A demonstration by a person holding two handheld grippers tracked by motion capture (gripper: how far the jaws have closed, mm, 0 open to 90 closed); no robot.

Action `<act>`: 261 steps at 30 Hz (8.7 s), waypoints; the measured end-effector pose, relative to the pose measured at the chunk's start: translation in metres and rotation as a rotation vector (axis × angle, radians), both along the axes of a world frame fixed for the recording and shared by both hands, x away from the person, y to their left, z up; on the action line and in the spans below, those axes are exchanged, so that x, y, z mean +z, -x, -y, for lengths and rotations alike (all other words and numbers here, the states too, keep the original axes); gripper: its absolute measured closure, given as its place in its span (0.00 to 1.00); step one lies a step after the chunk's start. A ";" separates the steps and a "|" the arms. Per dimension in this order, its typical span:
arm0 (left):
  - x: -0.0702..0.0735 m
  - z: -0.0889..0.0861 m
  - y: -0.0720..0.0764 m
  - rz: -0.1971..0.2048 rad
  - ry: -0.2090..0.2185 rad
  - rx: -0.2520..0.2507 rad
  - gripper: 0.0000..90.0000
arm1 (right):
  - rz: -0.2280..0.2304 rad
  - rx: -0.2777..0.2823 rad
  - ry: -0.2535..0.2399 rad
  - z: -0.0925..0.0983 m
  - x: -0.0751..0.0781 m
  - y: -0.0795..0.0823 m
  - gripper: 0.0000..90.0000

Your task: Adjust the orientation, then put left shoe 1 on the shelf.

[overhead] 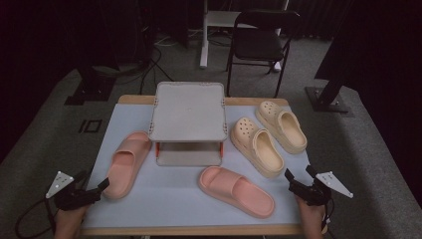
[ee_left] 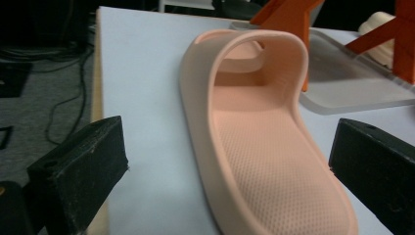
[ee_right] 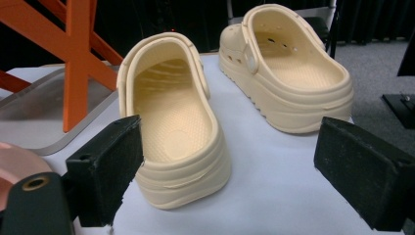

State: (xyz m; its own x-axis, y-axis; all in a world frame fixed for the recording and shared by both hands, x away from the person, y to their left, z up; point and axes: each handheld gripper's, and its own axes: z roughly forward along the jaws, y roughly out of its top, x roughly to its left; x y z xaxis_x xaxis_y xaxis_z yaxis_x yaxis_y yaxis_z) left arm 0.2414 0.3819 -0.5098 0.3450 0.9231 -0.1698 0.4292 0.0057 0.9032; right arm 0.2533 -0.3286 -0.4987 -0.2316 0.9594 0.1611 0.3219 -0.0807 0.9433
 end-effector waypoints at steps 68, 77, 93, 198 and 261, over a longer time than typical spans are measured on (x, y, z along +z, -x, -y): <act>0.014 0.037 -0.053 0.014 -0.232 -0.066 0.90 | 0.020 0.060 0.089 -0.016 -0.003 -0.005 0.12; 0.025 0.059 -0.037 0.048 -0.229 -0.111 0.91 | 0.020 0.050 0.101 -0.015 -0.001 -0.004 0.12; 0.022 0.102 -0.040 0.045 -0.213 -0.119 0.91 | 0.015 0.063 0.086 -0.013 -0.001 -0.005 0.12; -0.006 0.207 0.044 -0.047 -0.198 -0.115 0.71 | -0.008 0.085 0.054 -0.010 -0.002 -0.007 0.12; -0.007 0.222 -0.041 -0.087 -0.230 -0.067 0.91 | -0.013 0.082 0.039 -0.006 -0.004 -0.008 0.12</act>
